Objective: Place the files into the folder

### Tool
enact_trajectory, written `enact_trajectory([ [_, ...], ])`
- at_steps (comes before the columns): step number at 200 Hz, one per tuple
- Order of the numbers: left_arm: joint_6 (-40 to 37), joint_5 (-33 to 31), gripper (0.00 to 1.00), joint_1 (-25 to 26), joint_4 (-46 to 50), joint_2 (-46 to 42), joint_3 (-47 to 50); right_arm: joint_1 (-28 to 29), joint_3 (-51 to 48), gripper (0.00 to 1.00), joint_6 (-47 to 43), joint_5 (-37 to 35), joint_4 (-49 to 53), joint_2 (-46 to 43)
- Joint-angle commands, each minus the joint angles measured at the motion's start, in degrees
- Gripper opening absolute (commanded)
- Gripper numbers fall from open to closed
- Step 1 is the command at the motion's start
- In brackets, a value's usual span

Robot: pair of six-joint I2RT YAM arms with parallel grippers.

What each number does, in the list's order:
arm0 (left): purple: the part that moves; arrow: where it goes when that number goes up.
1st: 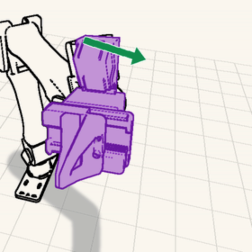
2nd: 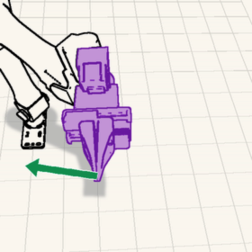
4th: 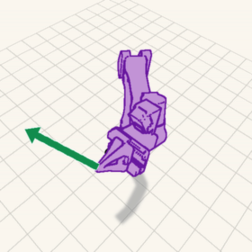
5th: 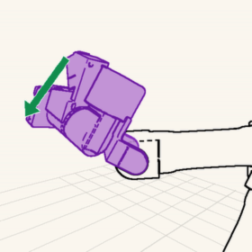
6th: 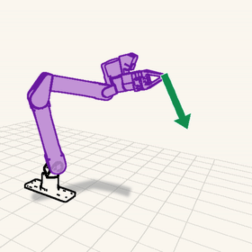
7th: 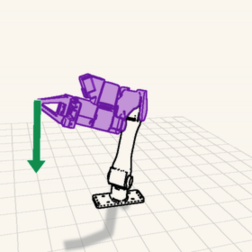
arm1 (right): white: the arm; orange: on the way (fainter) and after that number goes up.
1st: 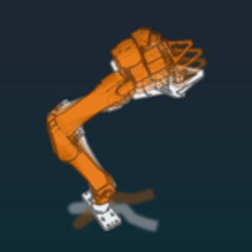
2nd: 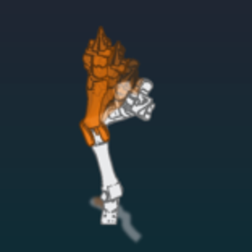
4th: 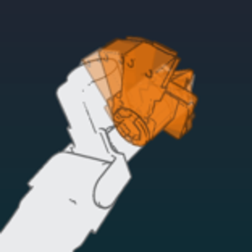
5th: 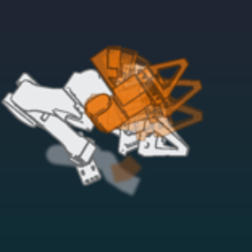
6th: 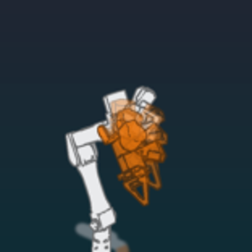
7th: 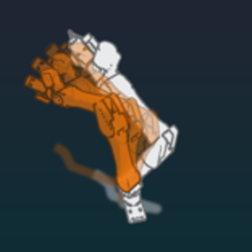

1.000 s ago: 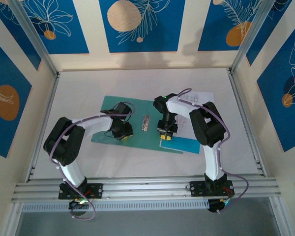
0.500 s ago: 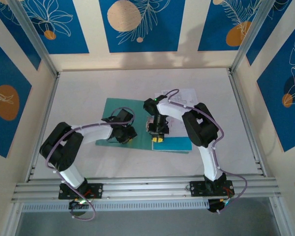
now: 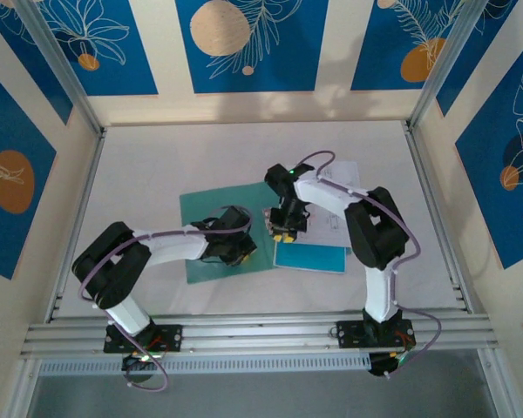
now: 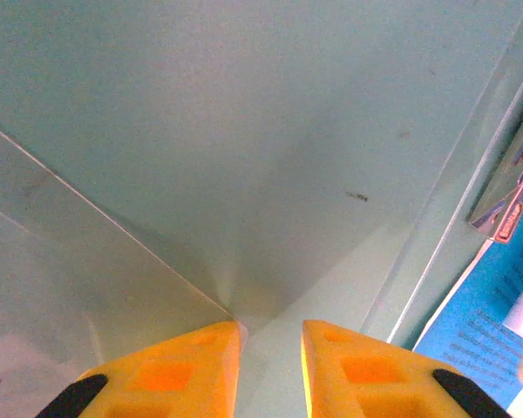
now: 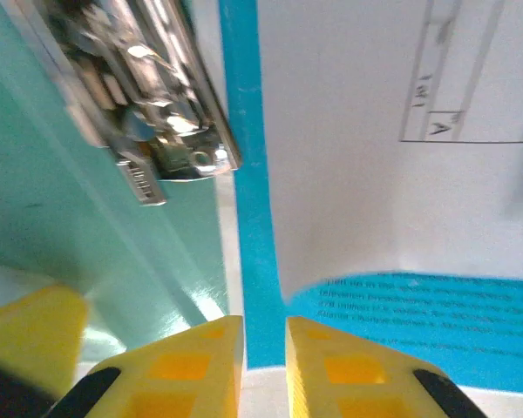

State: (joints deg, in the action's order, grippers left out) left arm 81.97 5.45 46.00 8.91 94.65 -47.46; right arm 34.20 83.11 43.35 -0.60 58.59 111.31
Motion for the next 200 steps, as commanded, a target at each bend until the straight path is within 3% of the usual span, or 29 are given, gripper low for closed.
enact_trajectory([
  [1, -1.9, -2.6, 0.27, -0.6, 7.8, -0.6, -2.3, -2.4, -0.9, 0.23, 0.0, 1.4, -0.5, -4.4],
  [41, -8.3, -4.4, 0.33, -4.4, 12.0, -3.0, -2.2, -10.4, -3.3, 0.24, -1.1, 1.1, -0.4, -7.0],
  [82, -15.5, -1.7, 0.33, -9.6, 13.3, 1.9, -2.1, -19.0, -5.3, 0.24, -0.9, 1.0, -0.5, -8.4],
  [121, -19.2, -2.0, 0.32, -13.9, 14.0, 3.0, -2.4, -23.4, -6.0, 0.25, -0.7, 0.7, -0.1, -8.1],
  [169, -22.7, -4.1, 0.32, -14.0, 18.5, 0.8, -7.8, -21.8, -6.5, 0.24, -0.1, 0.6, 1.0, -8.5],
  [200, -21.6, -2.2, 0.33, -10.7, 18.5, 0.6, -11.0, -13.2, -7.8, 0.26, 2.3, 1.7, 0.7, -11.4],
])
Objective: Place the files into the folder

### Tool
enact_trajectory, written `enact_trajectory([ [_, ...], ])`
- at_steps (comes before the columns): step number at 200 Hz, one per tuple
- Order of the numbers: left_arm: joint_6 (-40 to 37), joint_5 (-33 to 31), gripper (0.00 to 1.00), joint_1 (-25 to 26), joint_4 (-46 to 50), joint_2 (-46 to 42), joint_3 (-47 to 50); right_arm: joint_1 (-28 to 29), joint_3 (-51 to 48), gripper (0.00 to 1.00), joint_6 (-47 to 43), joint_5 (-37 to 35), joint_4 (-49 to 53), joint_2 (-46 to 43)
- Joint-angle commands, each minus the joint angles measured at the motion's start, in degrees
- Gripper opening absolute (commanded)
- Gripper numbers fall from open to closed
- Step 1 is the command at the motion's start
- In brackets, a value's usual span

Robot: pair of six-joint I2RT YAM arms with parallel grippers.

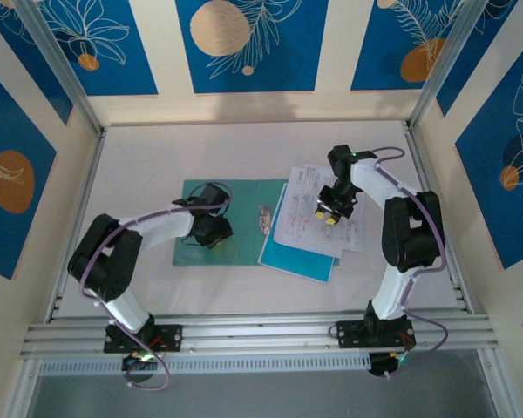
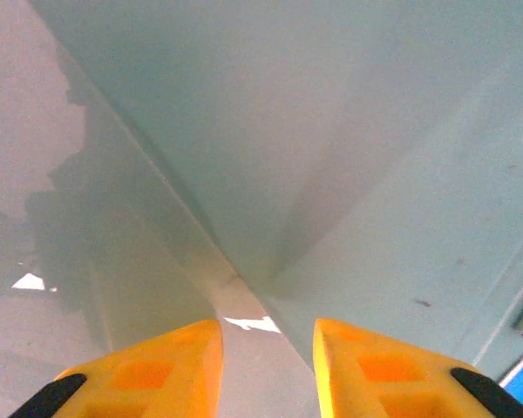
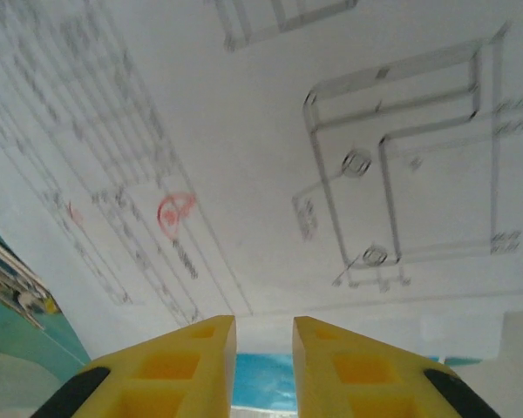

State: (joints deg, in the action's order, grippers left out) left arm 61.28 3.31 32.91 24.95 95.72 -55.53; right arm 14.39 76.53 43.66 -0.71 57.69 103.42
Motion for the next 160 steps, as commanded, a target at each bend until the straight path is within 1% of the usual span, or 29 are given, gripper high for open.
enact_trajectory([
  [1, -0.8, 0.0, 0.33, 2.5, 2.4, -0.4, -3.0, 7.0, -1.2, 0.27, 2.1, 1.8, 1.6, -3.5],
  [17, 1.2, 1.0, 0.32, 4.7, 1.2, 0.3, -3.2, 13.1, -1.5, 0.26, 3.5, 2.6, 1.2, -2.5],
  [31, 3.1, 1.3, 0.32, 5.9, -0.4, 0.7, -2.0, 17.5, -2.1, 0.26, 4.4, 4.8, -0.8, -1.0],
  [44, 4.2, 1.6, 0.31, 6.3, -2.0, 1.0, -0.6, 20.9, -1.9, 0.26, 4.9, 5.3, -1.3, 1.0],
  [59, 4.3, 1.7, 0.31, 6.3, -2.1, 1.5, 0.1, 23.5, -1.6, 0.26, 4.9, 5.8, -1.6, 3.5],
  [81, 3.0, 1.8, 0.31, 5.9, -1.4, 2.5, 0.5, 24.2, -2.1, 0.26, 4.3, 7.4, -2.0, 6.8],
  [103, 3.0, 1.7, 0.31, 5.2, -1.7, 2.7, 2.0, 23.6, -2.3, 0.26, 3.1, 6.8, -0.7, 9.3],
  [133, 2.1, 1.3, 0.3, 4.1, -1.2, 2.7, 3.2, 21.9, -4.4, 0.26, 1.4, 4.8, 0.2, 9.3],
  [160, 1.2, 1.1, 0.3, 3.2, -0.6, 2.8, 3.3, 20.0, -6.7, 0.26, 0.2, 4.4, -0.2, 8.2],
])
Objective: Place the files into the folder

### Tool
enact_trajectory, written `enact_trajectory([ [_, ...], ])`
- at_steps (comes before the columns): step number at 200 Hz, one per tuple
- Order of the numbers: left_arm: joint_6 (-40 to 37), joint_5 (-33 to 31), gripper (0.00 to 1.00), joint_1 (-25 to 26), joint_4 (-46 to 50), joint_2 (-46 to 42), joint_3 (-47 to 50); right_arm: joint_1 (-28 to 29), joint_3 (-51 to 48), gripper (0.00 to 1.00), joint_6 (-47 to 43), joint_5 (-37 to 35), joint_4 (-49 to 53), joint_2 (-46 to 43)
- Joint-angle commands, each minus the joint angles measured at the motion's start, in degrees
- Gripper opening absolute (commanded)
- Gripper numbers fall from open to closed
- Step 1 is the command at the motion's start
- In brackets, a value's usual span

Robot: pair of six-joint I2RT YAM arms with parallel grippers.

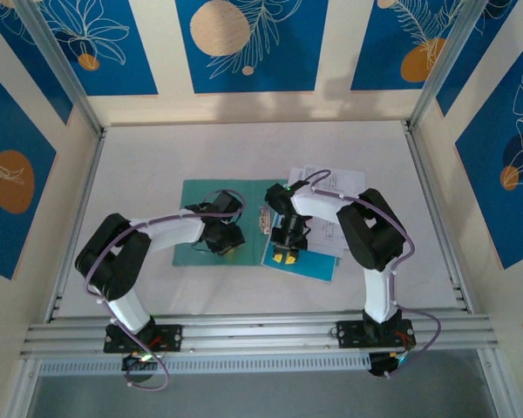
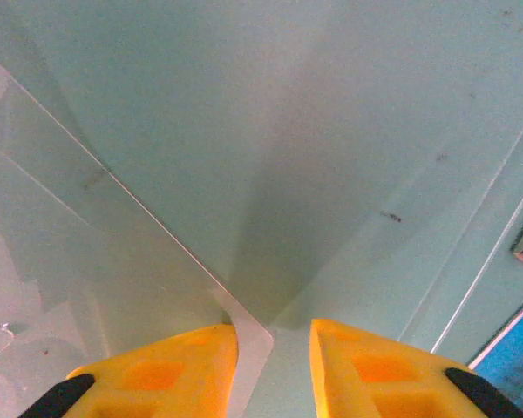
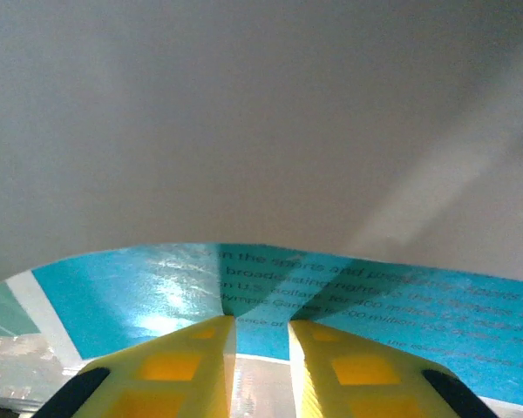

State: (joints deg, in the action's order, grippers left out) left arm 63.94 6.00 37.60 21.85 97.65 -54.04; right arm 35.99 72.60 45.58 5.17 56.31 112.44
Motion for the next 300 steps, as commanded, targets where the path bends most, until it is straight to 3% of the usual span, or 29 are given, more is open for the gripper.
enact_trajectory([
  [1, -1.5, -1.6, 0.3, -1.5, 2.5, 0.8, 1.9, -1.6, -2.9, 0.26, -1.8, -1.5, 1.1, -0.9],
  [88, -4.1, -1.5, 0.33, -1.2, 6.4, -1.1, -7.2, -2.9, 2.3, 0.29, -1.3, -2.9, 1.7, -9.7],
  [124, -6.2, 3.9, 0.37, 1.8, 3.9, 3.5, -17.6, -15.0, -0.6, 0.28, 0.8, -2.6, 0.1, -14.0],
  [173, -7.8, 11.6, 0.39, 6.5, -3.0, 16.2, -31.8, -35.6, 0.3, 0.25, 2.0, -3.1, 0.3, -12.3],
  [210, -8.6, 14.1, 0.42, 7.7, -6.4, 23.9, -37.7, -45.2, 1.6, 0.24, 2.0, -3.2, 0.5, -8.2],
  [300, -9.7, 12.7, 0.42, 9.4, -5.6, 29.7, -41.6, -46.6, 4.3, 0.22, 1.5, -4.3, 2.0, -2.0],
])
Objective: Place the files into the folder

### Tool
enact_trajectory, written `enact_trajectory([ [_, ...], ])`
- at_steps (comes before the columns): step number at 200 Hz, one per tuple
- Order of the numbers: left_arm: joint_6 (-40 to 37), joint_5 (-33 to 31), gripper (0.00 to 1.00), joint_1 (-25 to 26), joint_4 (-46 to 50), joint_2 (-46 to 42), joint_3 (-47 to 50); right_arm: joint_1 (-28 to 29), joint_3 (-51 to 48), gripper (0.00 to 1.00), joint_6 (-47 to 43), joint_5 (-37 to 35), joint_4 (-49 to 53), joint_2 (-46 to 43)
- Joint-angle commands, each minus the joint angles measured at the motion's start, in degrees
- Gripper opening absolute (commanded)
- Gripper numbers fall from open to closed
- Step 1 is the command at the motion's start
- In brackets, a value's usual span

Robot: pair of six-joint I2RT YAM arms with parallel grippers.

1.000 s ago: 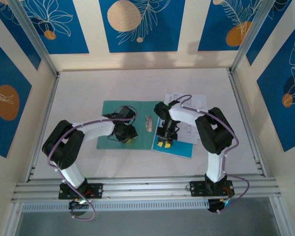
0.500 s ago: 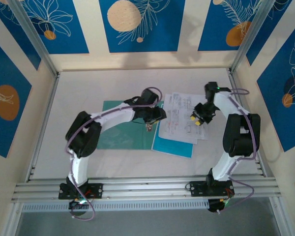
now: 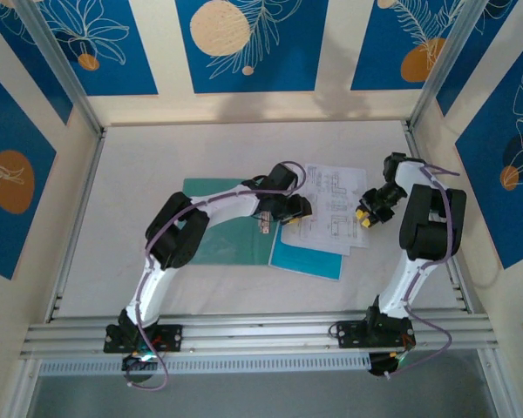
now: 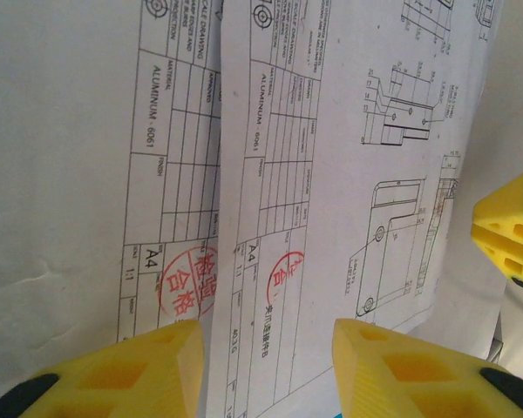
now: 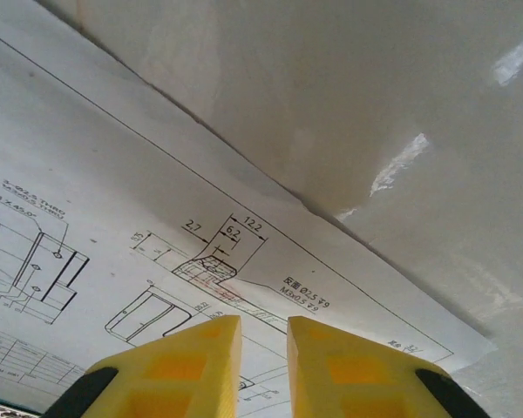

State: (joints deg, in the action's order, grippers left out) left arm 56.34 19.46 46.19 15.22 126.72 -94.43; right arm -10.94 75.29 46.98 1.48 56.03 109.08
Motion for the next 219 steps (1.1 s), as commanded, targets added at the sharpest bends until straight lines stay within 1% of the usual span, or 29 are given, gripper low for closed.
enact_trajectory([
  [1, -2.1, -0.8, 0.42, 0.8, 1.1, 0.6, -1.3, 0.4, 1.6, 0.22, 0.1, -0.6, 2.3, 1.4],
  [48, -2.9, -0.6, 0.42, 1.2, 1.7, 2.1, -1.4, 1.3, 3.4, 0.17, -0.7, -3.8, 5.5, 4.9],
  [102, -3.8, -0.2, 0.4, 1.7, 2.0, 3.0, -1.5, 2.1, 4.0, 0.15, -1.5, -6.0, 7.0, 6.8],
  [176, -3.7, -0.4, 0.25, 2.0, 1.4, 1.8, -2.0, 2.3, 4.1, 0.15, -2.0, -6.5, 6.9, 7.2],
  [219, -3.7, -0.4, 0.22, 2.1, 0.4, 0.5, -1.3, 2.3, 4.0, 0.14, -2.4, -6.4, 6.8, 7.0],
])
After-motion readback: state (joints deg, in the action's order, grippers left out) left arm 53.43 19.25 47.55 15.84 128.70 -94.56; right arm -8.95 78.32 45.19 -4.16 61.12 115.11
